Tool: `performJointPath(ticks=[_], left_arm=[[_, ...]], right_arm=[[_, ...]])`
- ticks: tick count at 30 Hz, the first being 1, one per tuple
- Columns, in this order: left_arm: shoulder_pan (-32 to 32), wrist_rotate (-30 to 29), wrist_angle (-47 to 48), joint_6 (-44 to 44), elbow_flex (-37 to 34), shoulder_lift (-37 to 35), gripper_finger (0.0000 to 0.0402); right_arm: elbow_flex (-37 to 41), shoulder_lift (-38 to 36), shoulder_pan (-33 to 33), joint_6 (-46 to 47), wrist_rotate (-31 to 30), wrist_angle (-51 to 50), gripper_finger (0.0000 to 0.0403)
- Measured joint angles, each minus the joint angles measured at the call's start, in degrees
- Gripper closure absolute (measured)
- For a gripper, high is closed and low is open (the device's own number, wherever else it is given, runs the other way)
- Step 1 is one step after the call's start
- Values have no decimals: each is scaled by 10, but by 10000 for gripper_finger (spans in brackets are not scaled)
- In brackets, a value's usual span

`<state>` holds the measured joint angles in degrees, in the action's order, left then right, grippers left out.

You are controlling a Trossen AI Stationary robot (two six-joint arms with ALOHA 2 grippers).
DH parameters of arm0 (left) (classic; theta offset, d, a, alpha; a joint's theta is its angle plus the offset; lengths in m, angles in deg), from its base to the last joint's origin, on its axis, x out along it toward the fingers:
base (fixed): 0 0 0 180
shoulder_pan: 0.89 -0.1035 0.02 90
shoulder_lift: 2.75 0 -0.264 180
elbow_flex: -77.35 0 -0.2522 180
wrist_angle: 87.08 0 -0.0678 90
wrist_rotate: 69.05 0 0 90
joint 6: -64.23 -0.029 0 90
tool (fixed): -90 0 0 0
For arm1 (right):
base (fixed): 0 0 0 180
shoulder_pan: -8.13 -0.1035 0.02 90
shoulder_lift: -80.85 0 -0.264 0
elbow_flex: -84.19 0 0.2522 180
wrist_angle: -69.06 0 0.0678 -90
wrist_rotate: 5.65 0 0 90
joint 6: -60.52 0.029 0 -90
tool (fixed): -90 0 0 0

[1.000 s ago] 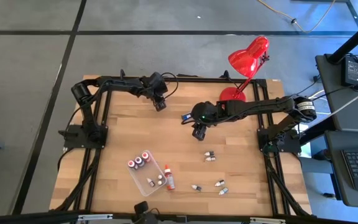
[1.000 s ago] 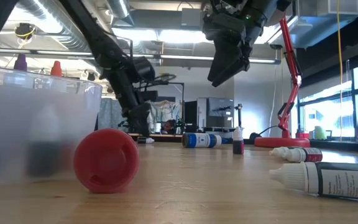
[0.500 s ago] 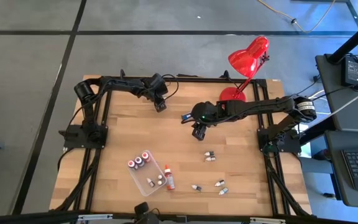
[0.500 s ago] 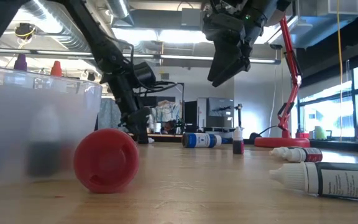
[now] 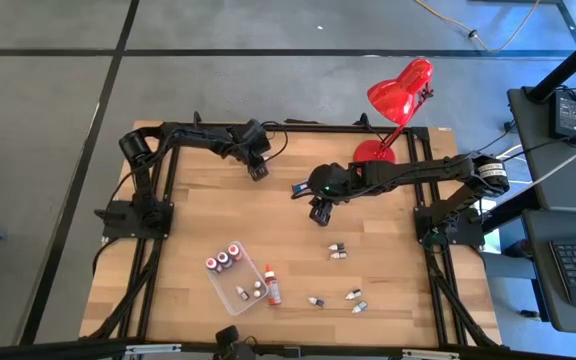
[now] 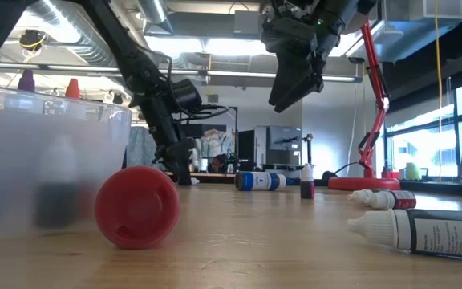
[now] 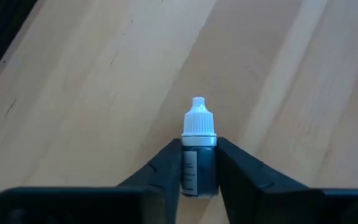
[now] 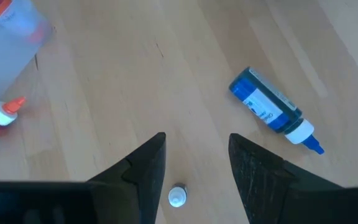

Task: Pick & Place food coloring
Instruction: Put the green food coloring bottle into the transparent bin

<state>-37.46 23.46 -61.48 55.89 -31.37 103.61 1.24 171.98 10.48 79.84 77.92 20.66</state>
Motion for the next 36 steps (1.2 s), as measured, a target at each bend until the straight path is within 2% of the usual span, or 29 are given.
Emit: performJointPath(ticks=[2, 8, 14, 18, 23, 30, 36], left_arm=[[5, -12, 14, -3, -2, -11, 338], [29, -14, 46, 10, -2, -74, 340], [102, 16, 149, 72, 0, -190, 334], [206, 19, 189, 139, 0, -257, 334], [356, -39, 188, 275, 0, -295, 337], [554, -125, 185, 419, 0, -284, 337], [673, -183, 184, 593, 0, -242, 337]], right_arm=[[0, 0, 0, 1, 1, -13, 226], [0, 0, -12, 1, 51, -73, 226], [0, 0, -30, 1, 50, -106, 226], [0, 0, -41, -16, 50, -98, 226], [0, 2, -41, -33, 50, -97, 226], [1, 16, -42, -70, 50, -89, 226], [1, 41, -42, -71, 50, -83, 226]])
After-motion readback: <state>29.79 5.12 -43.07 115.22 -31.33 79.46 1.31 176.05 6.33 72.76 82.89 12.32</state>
